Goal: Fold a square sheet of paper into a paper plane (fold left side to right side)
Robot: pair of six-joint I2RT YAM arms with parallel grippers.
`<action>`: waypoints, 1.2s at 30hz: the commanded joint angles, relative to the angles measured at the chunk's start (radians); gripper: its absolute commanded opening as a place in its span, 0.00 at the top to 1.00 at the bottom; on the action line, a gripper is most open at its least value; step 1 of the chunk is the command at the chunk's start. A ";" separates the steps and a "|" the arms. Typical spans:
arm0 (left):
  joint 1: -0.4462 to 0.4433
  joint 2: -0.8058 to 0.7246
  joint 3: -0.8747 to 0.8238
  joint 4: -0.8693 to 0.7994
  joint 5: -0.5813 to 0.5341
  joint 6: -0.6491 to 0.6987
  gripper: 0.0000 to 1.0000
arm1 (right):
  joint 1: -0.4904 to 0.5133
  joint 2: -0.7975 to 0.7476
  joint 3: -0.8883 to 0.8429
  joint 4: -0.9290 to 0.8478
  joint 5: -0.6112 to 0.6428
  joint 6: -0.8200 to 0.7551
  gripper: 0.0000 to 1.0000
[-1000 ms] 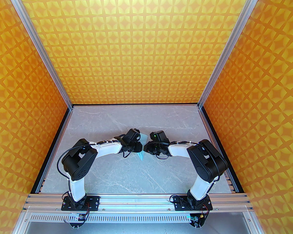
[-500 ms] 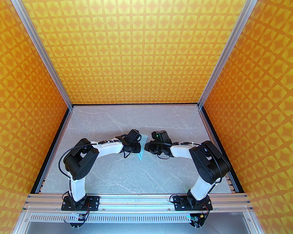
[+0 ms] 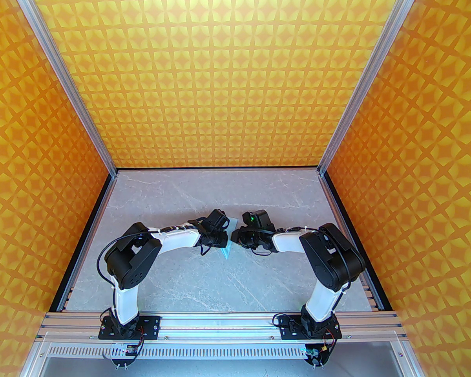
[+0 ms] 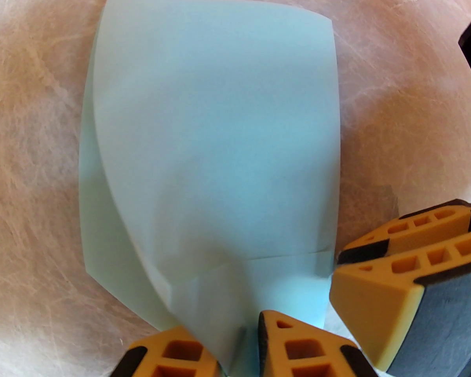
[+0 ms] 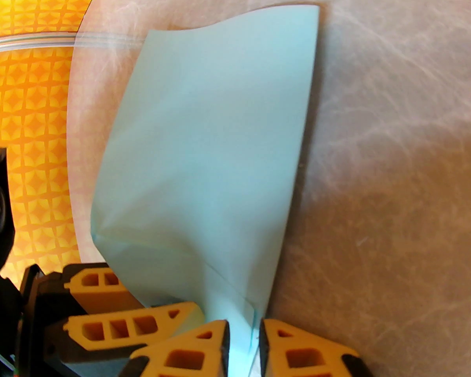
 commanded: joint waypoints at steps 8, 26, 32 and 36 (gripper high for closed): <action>-0.006 0.008 0.022 -0.019 -0.014 0.019 0.79 | 0.025 0.024 0.020 -0.055 0.044 -0.006 0.81; 0.008 -0.065 0.031 -0.058 -0.052 0.046 0.65 | 0.057 0.080 0.103 -0.244 0.175 -0.032 0.90; 0.022 -0.080 0.034 -0.055 -0.067 0.060 0.66 | 0.057 0.080 0.110 -0.248 0.167 -0.039 0.89; 0.022 -0.077 0.039 -0.040 -0.067 0.067 0.69 | 0.057 0.079 0.111 -0.252 0.165 -0.043 0.88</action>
